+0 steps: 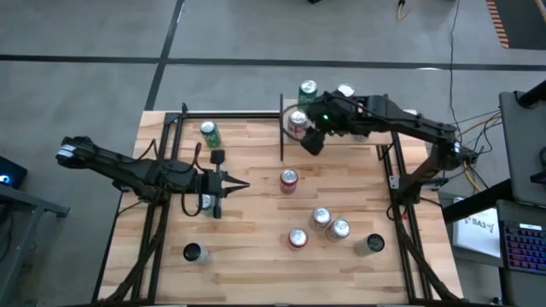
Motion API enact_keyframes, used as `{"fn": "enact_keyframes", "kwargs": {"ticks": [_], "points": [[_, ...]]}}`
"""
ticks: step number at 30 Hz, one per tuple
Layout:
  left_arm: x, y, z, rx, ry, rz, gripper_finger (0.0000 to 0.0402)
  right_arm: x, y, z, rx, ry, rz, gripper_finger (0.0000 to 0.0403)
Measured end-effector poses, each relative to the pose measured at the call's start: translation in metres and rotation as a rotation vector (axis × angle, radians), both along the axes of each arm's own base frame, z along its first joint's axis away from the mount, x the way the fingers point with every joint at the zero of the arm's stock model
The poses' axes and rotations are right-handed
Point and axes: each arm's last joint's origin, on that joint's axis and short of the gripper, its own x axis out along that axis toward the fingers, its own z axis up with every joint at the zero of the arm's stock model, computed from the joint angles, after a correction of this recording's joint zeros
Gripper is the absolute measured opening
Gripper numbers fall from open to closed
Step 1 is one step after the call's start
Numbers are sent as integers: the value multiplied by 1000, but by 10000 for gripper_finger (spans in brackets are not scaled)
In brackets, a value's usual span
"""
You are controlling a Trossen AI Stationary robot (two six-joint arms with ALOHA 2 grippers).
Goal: Place canned beverage on shelf
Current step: Adjust the green soda can on the shelf
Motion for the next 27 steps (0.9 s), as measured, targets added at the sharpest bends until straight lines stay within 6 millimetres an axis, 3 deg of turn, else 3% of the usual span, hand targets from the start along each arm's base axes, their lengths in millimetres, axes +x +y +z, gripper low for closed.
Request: {"fn": "enact_keyframes", "kwargs": {"ticks": [11, 19, 27], "points": [[11, 0, -1, 33, -41, 6, 0, -29, 8, -33, -53, -117, 37, 21], [15, 9, -9, 72, -15, 42, 0, -25, -3, -36, -127, -263, -76, 9], [10, 21, -21, 106, 13, 74, 0, -18, -40, -29, -186, -301, -206, 9]]}}
